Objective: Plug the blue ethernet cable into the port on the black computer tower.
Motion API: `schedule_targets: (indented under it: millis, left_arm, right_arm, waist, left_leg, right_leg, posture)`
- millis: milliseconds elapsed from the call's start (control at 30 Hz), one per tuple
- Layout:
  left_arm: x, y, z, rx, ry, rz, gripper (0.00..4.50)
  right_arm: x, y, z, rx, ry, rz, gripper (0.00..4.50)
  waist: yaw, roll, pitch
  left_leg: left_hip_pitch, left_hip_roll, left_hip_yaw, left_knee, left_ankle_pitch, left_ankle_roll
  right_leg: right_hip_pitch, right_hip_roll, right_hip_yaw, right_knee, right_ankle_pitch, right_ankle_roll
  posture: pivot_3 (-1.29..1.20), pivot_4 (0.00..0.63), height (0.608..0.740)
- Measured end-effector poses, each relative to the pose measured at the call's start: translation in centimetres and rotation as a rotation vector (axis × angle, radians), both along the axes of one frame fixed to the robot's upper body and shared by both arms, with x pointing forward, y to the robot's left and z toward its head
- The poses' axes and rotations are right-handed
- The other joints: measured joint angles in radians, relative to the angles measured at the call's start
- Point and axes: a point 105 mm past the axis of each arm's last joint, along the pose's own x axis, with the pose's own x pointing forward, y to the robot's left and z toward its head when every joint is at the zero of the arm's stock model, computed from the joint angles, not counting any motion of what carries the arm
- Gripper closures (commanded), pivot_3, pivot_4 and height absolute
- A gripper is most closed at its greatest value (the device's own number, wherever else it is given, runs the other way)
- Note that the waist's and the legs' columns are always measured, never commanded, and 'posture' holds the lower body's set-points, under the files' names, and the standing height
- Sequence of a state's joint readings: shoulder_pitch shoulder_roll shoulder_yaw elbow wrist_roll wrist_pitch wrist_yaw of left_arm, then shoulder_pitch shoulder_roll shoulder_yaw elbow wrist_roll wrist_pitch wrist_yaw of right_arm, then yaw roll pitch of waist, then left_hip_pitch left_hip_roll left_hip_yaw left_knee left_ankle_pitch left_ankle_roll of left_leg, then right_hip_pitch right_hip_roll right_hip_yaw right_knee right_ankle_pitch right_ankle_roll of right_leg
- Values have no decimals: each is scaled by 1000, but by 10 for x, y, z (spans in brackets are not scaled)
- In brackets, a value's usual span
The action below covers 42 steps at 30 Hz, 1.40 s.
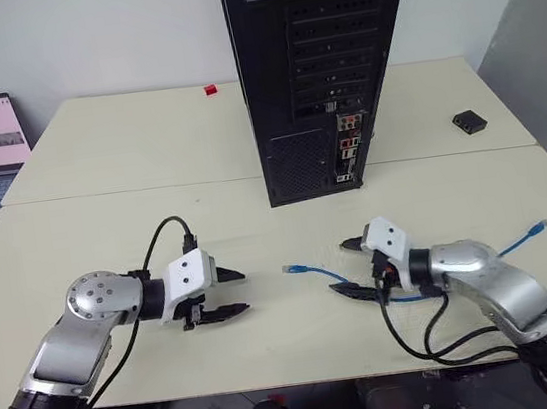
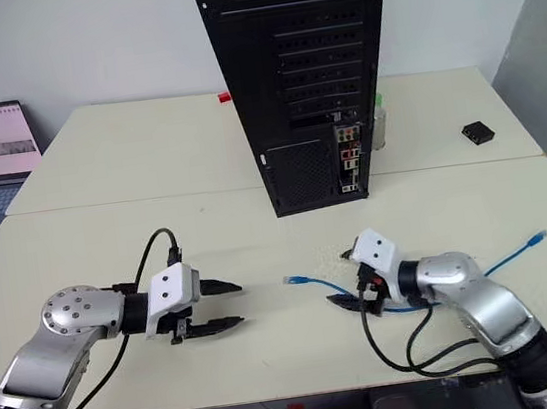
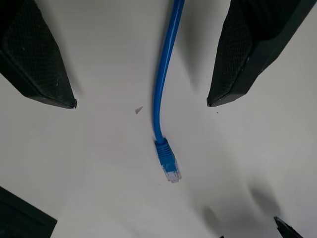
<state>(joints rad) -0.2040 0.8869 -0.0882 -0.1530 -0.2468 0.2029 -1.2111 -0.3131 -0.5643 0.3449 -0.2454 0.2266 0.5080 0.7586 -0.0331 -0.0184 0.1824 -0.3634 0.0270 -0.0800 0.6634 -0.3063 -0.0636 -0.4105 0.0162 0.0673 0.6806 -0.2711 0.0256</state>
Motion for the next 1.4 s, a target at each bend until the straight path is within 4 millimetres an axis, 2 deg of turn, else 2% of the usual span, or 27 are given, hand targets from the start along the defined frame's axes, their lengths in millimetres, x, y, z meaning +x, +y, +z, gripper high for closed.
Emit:
schedule_targets:
  millis: [67,167,400,633,700,900,1167,1267,1400]
  left_arm:
    - [0,-1,-1,1,-6,-7,1690]
    - [0,-2,-1,-3,-11,-12,1690]
    - [1,-4,-2,-10,-25,-13,1690]
    - [-4,-7,-7,-28,-19,7,1690]
    - [-8,-10,-8,-36,-11,3,1690]
    - [-7,-13,-9,-64,0,19,1690]
    - [16,-25,0,-105,-17,4,1690]
    - [19,-36,1,-126,-9,-29,1690]
    - [21,-39,-1,-108,-1,-54,1690]
  right_arm:
    - [4,9,-6,-9,-2,8,35]
    - [5,18,-12,-17,-10,20,491]
    - [6,30,-12,-36,-49,46,2179]
    - [2,30,-13,-51,-71,41,4049]
    - [-2,29,-13,-57,-79,35,4458]
    - [-8,28,-11,-74,-98,33,4458]
    - [-18,38,9,-66,-134,78,4458]
    - [-19,42,12,-65,-136,89,4458]
    - [-18,45,16,-64,-143,91,4458]
  waist:
    - [0,0,0]
    - [0,0,0]
    - [0,0,0]
    - [0,0,0]
    - [0,0,0]
    - [0,0,0]
    - [0,0,0]
    - [0,0,0]
    - [-1,0,0]
  left_leg:
    - [0,0,0,0,0,0]
    - [0,0,0,0,0,0]
    - [1,0,0,0,0,0]
    - [0,0,-1,0,0,0]
    - [0,0,-1,0,0,0]
    - [0,0,-1,1,0,0]
    - [0,0,-2,1,0,0]
    - [0,0,-2,1,0,0]
    - [0,0,-2,1,0,0]
  right_leg:
    - [0,0,0,0,0,0]
    - [0,0,0,0,0,0]
    - [0,0,0,1,0,0]
    - [0,0,-1,1,0,0]
    - [0,0,-1,1,0,0]
    - [0,0,-1,1,0,0]
    - [1,0,-2,1,0,0]
    - [1,0,-2,1,0,0]
    - [1,0,-2,1,0,0]
  posture:
    - [0,150,740]
    - [0,150,740]
    - [0,150,740]
    - [0,150,740]
    - [0,150,740]
    - [0,150,740]
    - [0,150,740]
    - [0,150,740]
    - [0,150,740]
